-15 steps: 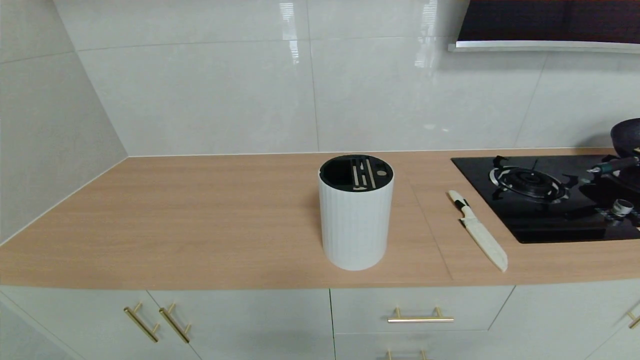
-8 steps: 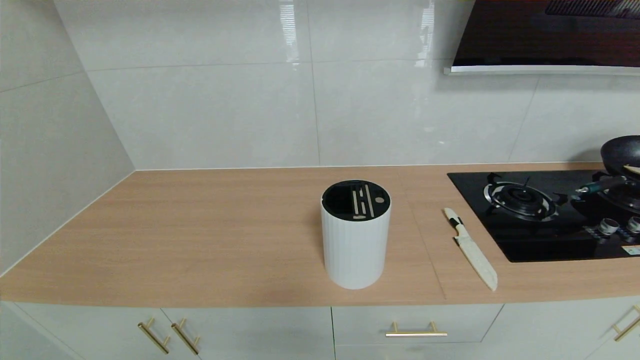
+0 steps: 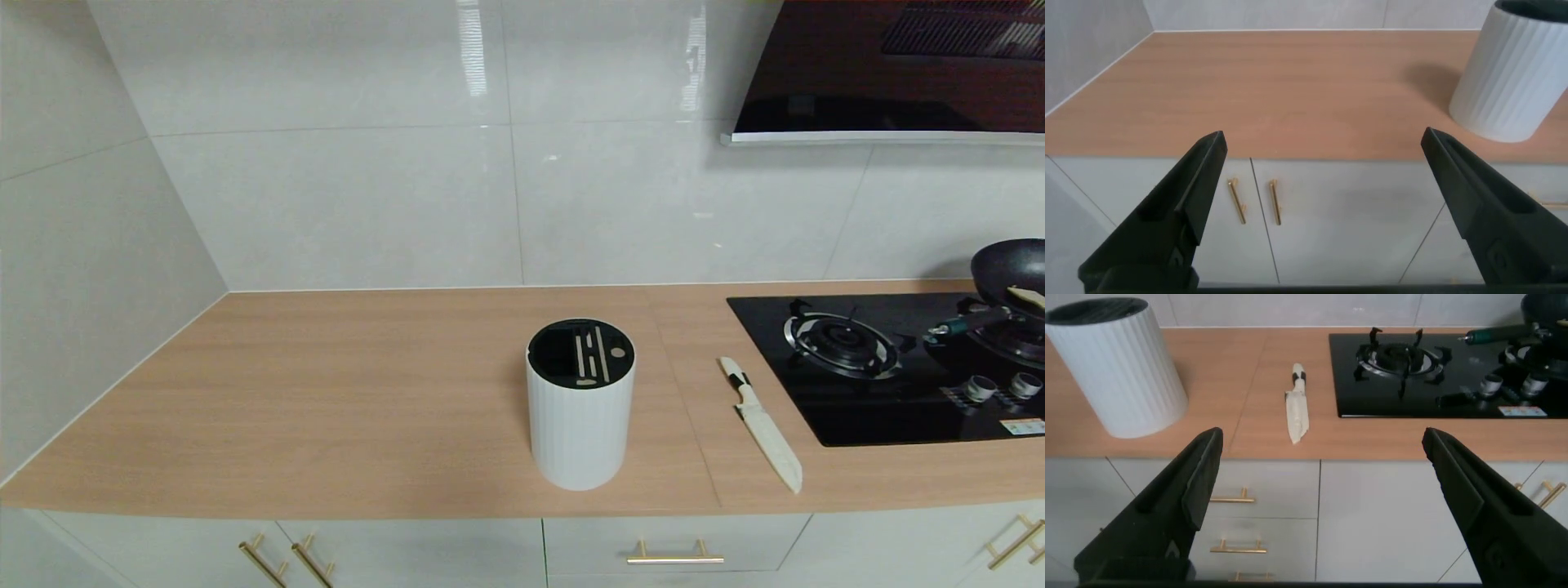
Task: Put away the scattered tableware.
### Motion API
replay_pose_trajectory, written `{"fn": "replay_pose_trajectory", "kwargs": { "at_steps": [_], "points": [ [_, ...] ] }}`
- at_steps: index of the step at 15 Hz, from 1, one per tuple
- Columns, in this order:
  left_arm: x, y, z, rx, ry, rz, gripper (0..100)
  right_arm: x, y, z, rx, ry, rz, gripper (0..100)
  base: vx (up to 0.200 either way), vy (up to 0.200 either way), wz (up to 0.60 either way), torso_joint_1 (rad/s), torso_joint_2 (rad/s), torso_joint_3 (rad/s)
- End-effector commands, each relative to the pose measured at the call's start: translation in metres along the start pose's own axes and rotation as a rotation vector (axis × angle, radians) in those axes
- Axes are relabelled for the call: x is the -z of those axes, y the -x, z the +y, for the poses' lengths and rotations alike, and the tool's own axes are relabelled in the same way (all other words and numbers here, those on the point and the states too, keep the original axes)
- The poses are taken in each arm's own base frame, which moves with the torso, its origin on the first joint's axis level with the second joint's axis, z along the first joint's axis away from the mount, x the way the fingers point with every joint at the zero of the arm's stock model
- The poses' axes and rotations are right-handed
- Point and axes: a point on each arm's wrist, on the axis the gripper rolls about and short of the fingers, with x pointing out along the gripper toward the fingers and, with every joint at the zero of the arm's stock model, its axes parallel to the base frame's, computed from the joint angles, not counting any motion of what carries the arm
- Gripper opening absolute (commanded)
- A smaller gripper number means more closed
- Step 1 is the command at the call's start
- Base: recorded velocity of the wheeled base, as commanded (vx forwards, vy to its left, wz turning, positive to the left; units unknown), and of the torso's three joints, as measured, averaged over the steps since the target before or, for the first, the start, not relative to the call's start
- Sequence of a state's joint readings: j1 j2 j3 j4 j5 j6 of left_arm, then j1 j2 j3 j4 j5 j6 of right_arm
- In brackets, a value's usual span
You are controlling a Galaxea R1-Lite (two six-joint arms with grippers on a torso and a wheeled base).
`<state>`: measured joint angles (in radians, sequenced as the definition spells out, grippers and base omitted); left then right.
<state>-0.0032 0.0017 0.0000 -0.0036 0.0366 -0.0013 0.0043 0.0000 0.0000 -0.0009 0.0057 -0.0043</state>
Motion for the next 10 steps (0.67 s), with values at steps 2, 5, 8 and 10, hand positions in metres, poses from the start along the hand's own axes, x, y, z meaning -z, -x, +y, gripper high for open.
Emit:
{"fn": "replay_pose_trajectory", "kwargs": {
  "at_steps": [2, 5, 8, 10],
  "points": [
    [0.0001, 0.0000, 0.0000, 0.000, 0.000, 0.000, 100, -0.0001, -0.0001, 0.0000, -0.001, 0.000, 0.001, 100, 0.000, 0.000, 0.00, 0.053, -0.11, -0.051],
    [0.0001, 0.0000, 0.0000, 0.000, 0.000, 0.000, 100, -0.0001, -0.0001, 0.0000, -0.001, 0.000, 0.001, 100, 0.000, 0.000, 0.00, 0.000, 0.00, 0.000],
    [0.0001, 0.0000, 0.0000, 0.000, 0.000, 0.000, 100, -0.0001, -0.0001, 0.0000, -0.002, 0.000, 0.001, 100, 0.000, 0.000, 0.00, 0.000, 0.00, 0.000],
    [0.0001, 0.0000, 0.0000, 0.000, 0.000, 0.000, 100, -0.0001, -0.0001, 0.0000, -0.002, 0.005, 0.001, 100, 0.000, 0.000, 0.00, 0.000, 0.00, 0.000]
  ]
}}
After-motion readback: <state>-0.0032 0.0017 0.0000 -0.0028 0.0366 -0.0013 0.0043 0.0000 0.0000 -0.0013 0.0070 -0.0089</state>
